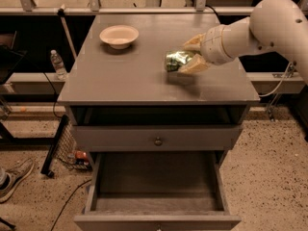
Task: Pick green can from middle drawer and place on counter
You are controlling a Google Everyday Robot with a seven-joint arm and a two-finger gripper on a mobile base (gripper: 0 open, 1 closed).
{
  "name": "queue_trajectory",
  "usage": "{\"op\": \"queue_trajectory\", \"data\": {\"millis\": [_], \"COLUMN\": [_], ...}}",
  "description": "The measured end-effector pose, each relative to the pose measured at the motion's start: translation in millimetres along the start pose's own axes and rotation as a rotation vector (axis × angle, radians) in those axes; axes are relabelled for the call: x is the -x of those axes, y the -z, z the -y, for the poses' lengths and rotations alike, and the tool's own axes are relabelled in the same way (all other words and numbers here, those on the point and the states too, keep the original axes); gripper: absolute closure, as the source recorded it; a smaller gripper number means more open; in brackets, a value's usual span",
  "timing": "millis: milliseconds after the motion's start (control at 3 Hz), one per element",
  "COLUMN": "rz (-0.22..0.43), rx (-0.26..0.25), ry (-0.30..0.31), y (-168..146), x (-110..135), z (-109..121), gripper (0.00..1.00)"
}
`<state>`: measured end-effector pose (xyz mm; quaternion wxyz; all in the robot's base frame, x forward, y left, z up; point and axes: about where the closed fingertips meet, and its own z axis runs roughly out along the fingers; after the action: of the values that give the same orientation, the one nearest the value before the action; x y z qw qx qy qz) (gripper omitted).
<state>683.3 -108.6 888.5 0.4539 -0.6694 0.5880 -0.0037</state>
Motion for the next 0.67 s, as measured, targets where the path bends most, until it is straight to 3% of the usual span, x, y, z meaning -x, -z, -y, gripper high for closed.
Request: {"op": "queue_trajectory", "data": {"millis": [667], "rz": [-0.021], "rx": [0.061], "ry": [-0.060], "y": [-24], "x": [-16], "z": [2], "gripper": [0.98]}}
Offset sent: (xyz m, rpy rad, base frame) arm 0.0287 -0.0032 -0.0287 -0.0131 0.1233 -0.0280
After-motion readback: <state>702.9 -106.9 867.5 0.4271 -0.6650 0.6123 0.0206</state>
